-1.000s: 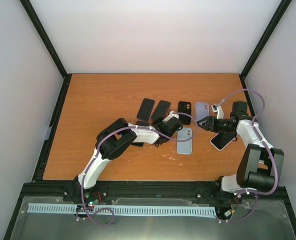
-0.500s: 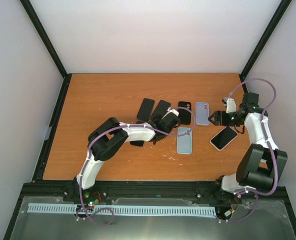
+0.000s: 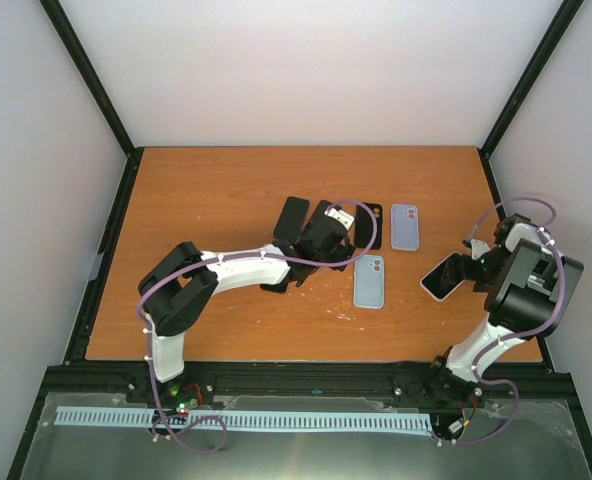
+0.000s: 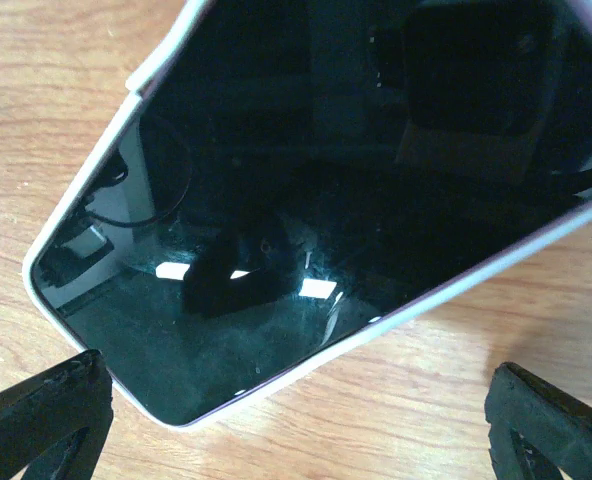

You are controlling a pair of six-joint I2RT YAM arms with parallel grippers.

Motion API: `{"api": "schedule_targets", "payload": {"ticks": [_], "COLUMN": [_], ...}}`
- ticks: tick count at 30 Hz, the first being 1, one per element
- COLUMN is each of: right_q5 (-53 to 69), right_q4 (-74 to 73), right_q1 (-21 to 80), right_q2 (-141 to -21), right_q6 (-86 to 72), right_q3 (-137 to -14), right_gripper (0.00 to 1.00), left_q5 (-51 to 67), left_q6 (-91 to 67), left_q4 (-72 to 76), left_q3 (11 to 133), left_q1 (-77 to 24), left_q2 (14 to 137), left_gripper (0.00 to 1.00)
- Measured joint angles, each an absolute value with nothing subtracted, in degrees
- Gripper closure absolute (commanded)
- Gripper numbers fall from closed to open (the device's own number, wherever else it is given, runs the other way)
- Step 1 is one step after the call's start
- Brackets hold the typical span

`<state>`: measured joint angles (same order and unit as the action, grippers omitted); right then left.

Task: Take the phone out of the phone case
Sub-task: Place the phone at the center of the board, then pick up the phone at the center of the board.

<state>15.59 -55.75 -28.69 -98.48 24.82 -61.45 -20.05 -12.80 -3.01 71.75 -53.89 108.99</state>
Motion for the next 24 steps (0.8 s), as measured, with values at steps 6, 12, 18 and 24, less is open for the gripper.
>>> {"api": "schedule_targets", "payload": {"ticks": [6,12,18,24], "right_q5": [17.0,18.5,17.9,13.8], "right_q4": [-57.6,-57.4,-55.4,-51.1], "right_q1": [-28.8,-27.9,-22.7,-14.2], "right_q2": [-103.3,-108.3,-109.6,-108.6], "right_q6": [22.8,19.6,17.6,17.1], "right_q3": [-65.5,-71.5,-73.5,-71.8], "right_gripper": [0.0,0.0,0.0,0.0], "left_q5": [-17.6,-16.6,-16.1,-16.1], "left_q6": [-13.6,-13.9,-14.1,-14.1], "left_q4": [-3.0,-3.0,-3.0,-3.0], "left_q3": [71.0,71.0,71.0,71.0], "left_q1": [-53.9,-53.9,-53.9,-53.9], "left_q2": [108.6,108.6,108.6,108.6], "left_gripper": [0.12,0.12,0.12,0.12]}}
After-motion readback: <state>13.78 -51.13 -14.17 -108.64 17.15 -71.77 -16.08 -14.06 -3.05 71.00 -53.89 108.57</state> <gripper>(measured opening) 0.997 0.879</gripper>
